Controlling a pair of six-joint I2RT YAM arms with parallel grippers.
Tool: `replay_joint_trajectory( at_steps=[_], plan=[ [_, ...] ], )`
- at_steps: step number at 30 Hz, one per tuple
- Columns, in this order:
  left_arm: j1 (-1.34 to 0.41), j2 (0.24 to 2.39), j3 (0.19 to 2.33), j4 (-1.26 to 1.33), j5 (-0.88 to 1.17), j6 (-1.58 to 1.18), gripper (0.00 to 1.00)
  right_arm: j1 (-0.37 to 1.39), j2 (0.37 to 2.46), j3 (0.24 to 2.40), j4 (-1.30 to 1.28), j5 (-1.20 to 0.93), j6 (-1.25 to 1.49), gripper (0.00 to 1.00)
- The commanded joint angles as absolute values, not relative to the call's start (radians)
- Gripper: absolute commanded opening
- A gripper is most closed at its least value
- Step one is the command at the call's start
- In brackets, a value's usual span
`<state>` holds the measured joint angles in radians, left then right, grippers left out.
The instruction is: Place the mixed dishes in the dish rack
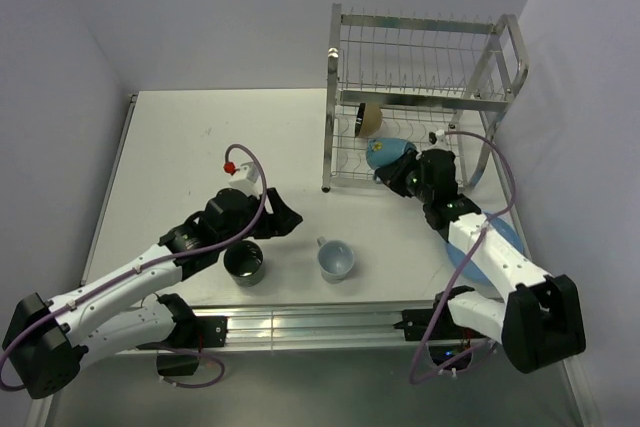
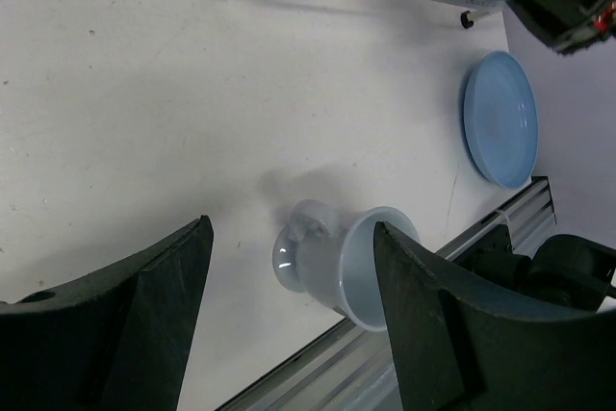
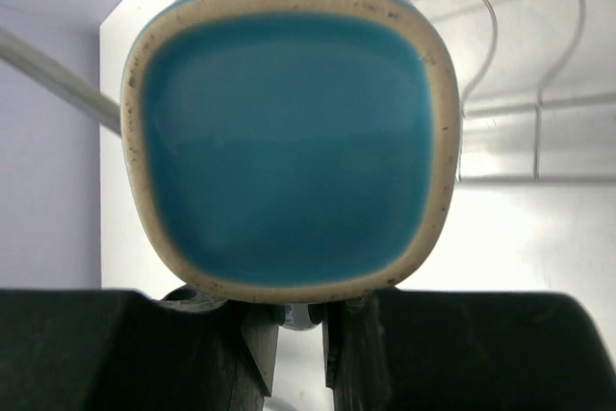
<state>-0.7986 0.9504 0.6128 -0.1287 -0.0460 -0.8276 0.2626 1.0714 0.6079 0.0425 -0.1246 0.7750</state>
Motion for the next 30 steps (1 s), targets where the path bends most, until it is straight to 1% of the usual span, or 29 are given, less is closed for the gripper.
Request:
replay_joint_trajectory(
  at_steps=[1, 6, 12, 20, 26, 30],
  plan=[
    [-0.816, 0.954, 0.635, -0.084, -0.028, -0.798, 0.73, 0.220, 1.136, 0.728, 0.192, -0.181, 0.739, 0.00],
    [-0.825, 0.962, 0.629, -0.077, -0.023, -0.790, 0.73, 0.169, 1.268, 0.802, 0.216, -0.216, 0.732, 0.00],
    [-0.827, 0.966, 0.617, -0.071, -0.028, -0.776, 0.73, 0.130, 1.385, 0.887, 0.219, -0.212, 0.719, 0.00],
    [-0.841, 1.015, 0.611, -0.057, -0.017, -0.770, 0.72, 0.117, 1.486, 0.982, 0.187, -0.158, 0.650, 0.00],
    [-0.877, 1.092, 0.632, -0.045, -0.021, -0.769, 0.70, 0.112, 1.554, 1.037, 0.132, -0.069, 0.598, 0.00],
    [-0.887, 1.104, 0.634, -0.028, -0.025, -0.772, 0.70, 0.110, 1.571, 1.058, 0.097, -0.011, 0.568, 0.00]
  ],
)
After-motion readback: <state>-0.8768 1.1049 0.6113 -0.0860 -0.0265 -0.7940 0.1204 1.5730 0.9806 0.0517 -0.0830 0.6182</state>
